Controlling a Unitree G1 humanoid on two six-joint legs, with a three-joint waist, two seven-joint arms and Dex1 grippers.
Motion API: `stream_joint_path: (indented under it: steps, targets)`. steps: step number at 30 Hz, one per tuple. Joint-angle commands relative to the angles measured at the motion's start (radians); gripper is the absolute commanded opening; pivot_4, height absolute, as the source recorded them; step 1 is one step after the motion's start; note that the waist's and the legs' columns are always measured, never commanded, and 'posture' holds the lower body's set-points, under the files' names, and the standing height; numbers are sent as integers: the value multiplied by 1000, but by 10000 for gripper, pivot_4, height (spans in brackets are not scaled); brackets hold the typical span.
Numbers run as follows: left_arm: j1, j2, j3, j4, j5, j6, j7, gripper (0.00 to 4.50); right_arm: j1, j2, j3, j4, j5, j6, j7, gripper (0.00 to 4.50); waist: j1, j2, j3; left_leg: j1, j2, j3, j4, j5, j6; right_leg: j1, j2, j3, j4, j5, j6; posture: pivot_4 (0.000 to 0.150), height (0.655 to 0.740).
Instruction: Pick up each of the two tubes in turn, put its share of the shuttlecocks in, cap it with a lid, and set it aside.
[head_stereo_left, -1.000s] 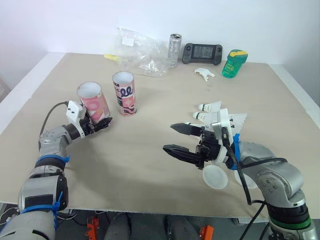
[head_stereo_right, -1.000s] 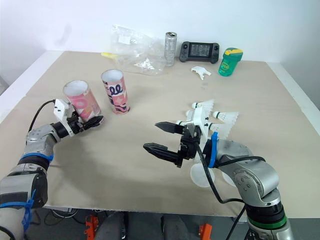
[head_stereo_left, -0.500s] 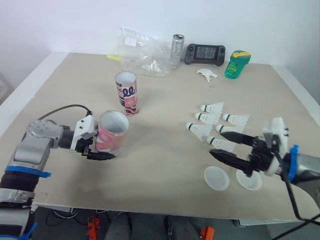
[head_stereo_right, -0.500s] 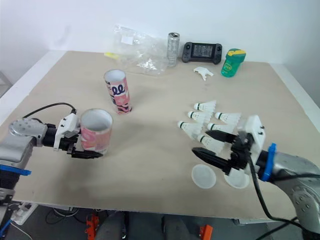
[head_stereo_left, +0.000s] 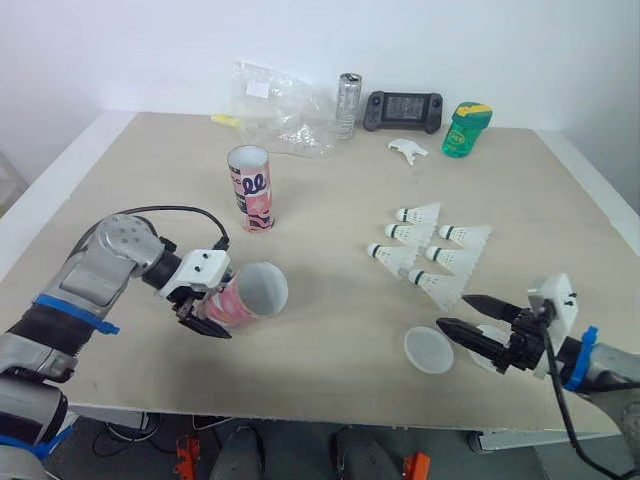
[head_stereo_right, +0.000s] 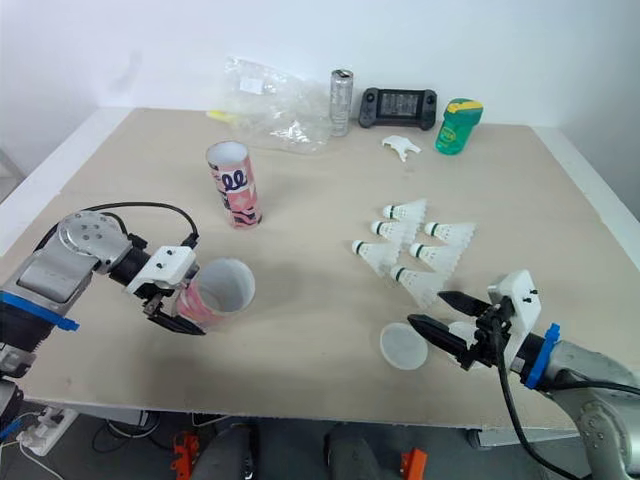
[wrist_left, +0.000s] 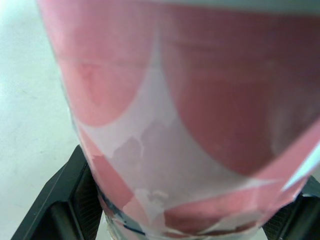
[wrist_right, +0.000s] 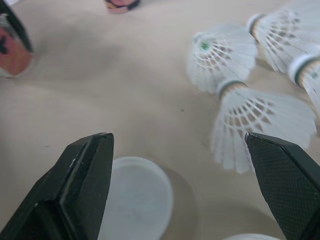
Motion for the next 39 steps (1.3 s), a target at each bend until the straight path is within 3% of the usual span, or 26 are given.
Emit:
stream_joint_path:
  steps: [1, 12, 17, 23, 25, 28, 33, 39]
  targets:
    - [-22, 0, -22, 19, 27, 4, 2, 37095, -38, 8, 13, 5, -26, -37, -17, 45000, 0, 0, 0, 0, 0, 0, 0, 1, 1, 0, 0, 0, 0, 1, 0, 1500, 7394]
    - [-4, 11, -16, -3, 21, 19, 2, 37095, -134, 64, 110, 113, -117, -92, -52, 45000, 0, 1, 0, -1, 0, 1, 0, 2, 3, -1, 0, 0, 0, 2, -1, 1500, 7394]
    - [10, 4, 0, -25, 15, 40, 2, 36574, -207, 96, 134, 213, -192, -124, -120, 30827, 0, 2, 0, -1, 0, 1, 0, 2, 3, -1, 0, 0, 0, 2, -1, 1500, 7394]
    - [20, 5, 5, -46, 14, 58, 2, 36574, -183, 94, 117, 189, -195, -133, -122, 6491, 0, 2, 0, -1, 0, 1, -3, 2, 3, -1, 0, 0, 0, -1, -1, 1500, 7394]
    - [20, 3, 6, -48, 14, 61, 2, 36574, -158, 79, 111, 154, -191, -137, -106, 2031, 1, 2, 0, -1, 0, 0, -4, 2, 3, -1, 0, 0, 0, -1, 0, 1500, 7394]
    - [18, 1, 3, -48, 16, 60, 2, 36574, -135, 63, 77, 104, -156, -130, -84, 2031, 1, 2, 0, -1, -1, 0, -4, 2, 2, -1, 0, 0, 0, -2, 0, 1500, 7394]
    - [10, -6, -3, -35, 19, 54, 2, 36574, -137, 25, -5, -31, 26, -65, 14, 2031, 1, 4, 0, -1, -1, 0, -4, 2, 2, -1, 0, 1, 0, -1, 1, 1500, 7394]
    - [-5, -19, -13, -7, 23, 46, 2, 36574, -339, -92, 108, -146, 88, -3, 85, 2031, 0, 6, 1, -1, -1, 1, -2, 2, 2, -1, -1, 1, 0, 0, 1, 1500, 7394]
